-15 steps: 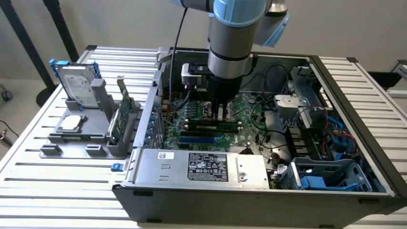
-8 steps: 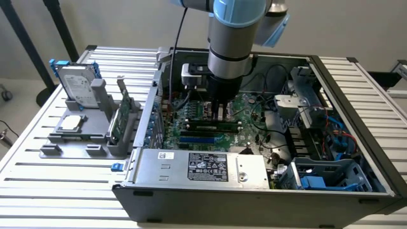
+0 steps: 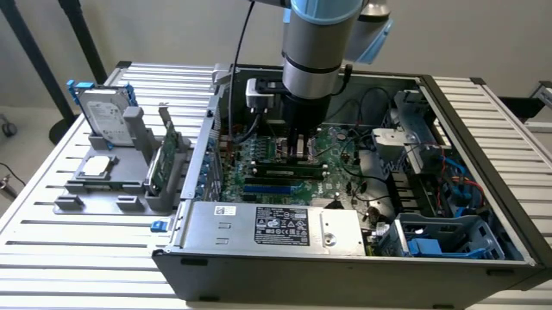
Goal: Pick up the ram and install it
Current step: 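Press down the ram until it locks into place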
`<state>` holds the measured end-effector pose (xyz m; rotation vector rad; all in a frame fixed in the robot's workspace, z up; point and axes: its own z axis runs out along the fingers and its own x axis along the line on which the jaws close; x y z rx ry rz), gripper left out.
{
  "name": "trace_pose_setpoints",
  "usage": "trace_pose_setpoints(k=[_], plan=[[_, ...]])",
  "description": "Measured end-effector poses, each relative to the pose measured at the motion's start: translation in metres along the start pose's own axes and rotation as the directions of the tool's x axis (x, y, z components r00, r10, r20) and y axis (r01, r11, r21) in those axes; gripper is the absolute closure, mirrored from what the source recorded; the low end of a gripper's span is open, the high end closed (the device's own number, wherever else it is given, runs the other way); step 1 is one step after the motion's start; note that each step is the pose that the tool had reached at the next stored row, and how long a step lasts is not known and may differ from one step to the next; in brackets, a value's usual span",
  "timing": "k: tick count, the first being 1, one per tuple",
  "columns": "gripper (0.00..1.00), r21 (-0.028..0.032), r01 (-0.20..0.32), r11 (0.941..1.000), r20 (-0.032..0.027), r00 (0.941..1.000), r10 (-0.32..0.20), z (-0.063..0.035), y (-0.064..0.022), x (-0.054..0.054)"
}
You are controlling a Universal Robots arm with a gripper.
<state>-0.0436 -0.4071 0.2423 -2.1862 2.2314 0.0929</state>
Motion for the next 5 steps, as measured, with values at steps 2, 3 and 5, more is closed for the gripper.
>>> trace_pose_setpoints(k=[2,3,5], plan=[[0.89,-0.0001,0.0,1.0,-0.0002,1.0,0.0,-0.0001,0.0,0.0],[0.89,-0.0001,0.0,1.0,-0.0002,1.0,0.0,-0.0001,0.0,0.0],[0.89,-0.0001,0.0,1.0,-0.0002,1.0,0.0,-0.0001,0.0,0.0]])
